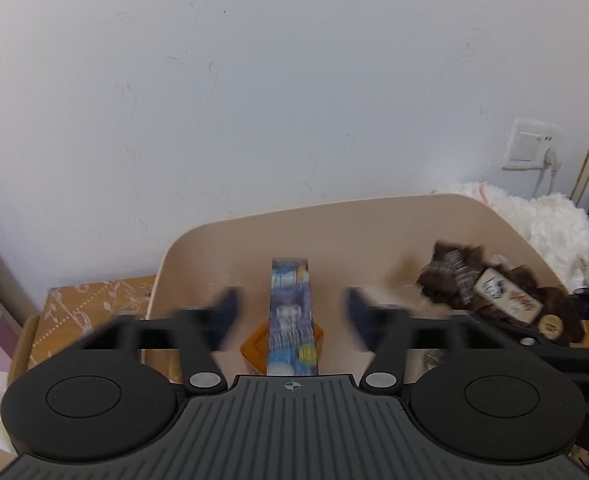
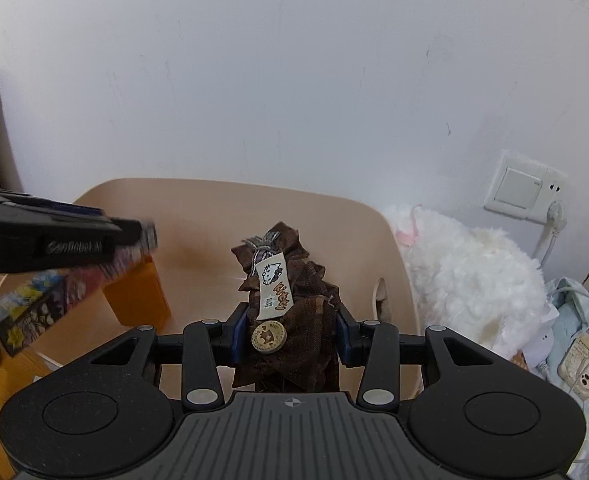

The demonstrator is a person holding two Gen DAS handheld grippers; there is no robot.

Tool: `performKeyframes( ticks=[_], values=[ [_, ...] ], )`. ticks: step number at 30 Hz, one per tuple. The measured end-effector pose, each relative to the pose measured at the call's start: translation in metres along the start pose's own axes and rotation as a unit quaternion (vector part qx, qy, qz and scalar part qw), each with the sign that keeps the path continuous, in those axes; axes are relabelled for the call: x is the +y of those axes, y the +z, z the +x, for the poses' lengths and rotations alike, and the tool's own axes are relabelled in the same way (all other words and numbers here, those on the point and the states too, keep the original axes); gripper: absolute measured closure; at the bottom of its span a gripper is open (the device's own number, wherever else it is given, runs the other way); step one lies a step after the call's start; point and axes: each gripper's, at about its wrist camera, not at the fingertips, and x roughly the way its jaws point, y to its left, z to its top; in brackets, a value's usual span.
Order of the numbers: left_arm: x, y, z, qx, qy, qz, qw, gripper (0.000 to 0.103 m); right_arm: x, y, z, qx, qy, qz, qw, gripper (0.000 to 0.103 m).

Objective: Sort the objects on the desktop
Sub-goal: 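Lift the candy box and brown plush charm and carry both over the bin, then open both tools to drop the candy box and plush charm into the bin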

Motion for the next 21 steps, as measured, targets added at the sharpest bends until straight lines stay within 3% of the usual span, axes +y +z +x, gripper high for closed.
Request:
performKeyframes(
  ticks=[1, 4, 7, 10, 14, 21],
  values=[
    [0.001, -0.002, -0.003, -0.008, 0.0, -0.003, 1.0, 0.025, -0.003, 0.0, -0.003, 0.002, 0.002, 0.004, 1.0, 0.052],
    [0.004, -0.009, -0.008, -0.007, -0.004, 0.002, 1.0, 0.02, -0.003, -0.002, -0.002, 0.012, 0.02, 0.014, 1.0, 0.042],
    [-0.002, -0.014, -0.007, -0.001, 0.005, 0.016, 0.9999, 0.02, -0.004, -0.002, -0.004, 0.015, 0.026, 0.019, 0.999, 0.026],
    [0.004, -0.02, -0.012, -0.002, 0.001, 0.01, 0.9999, 0.019, -0.006, 0.001, -0.01, 0.007, 0.025, 0.021, 0.999, 0.023],
    [0.014, -0.026, -0.026, -0.013, 0.002, -0.009, 0.9999, 0.019, -0.009, 0.001, -0.028, -0.002, 0.029, 0.028, 0.999, 0.008],
    [0.021, -0.028, -0.064, -0.036, 0.001, -0.026, 0.999, 0.018, -0.019, -0.003, -0.075, -0.029, 0.027, 0.034, 0.999, 0.001]
  ],
)
